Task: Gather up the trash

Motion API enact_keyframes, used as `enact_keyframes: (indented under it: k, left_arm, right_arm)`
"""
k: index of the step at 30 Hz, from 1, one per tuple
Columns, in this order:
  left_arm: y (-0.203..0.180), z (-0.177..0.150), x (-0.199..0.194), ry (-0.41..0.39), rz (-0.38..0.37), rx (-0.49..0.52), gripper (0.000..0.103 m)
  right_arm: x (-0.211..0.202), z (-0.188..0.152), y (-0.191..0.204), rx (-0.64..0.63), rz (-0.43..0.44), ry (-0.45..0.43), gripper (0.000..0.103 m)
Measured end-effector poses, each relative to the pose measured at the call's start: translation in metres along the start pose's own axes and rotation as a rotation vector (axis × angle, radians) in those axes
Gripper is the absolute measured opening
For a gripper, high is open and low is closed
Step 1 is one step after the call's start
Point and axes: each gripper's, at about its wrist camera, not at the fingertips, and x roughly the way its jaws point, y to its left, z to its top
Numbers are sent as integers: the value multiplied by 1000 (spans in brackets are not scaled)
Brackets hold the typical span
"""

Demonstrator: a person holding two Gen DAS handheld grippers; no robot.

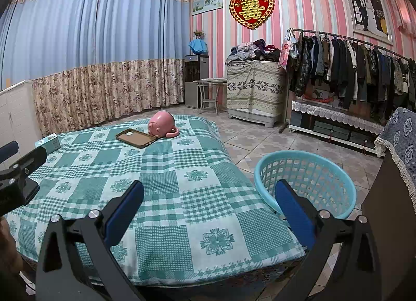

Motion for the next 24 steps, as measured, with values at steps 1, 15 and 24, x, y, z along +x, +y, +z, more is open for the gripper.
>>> enact_keyframes:
  k: [1, 15, 24]
  left_arm:
    - [1, 0, 1, 0, 0, -1, 98]
    - [0, 0, 0, 2, 1, -2, 98]
    - [1, 0, 0, 4, 1, -6, 98]
  right_arm:
    - [0, 0, 0, 0, 0, 0, 98]
    - [-1, 1, 1, -2, 0, 0, 98]
    - [-1, 3, -1, -2, 0, -3, 98]
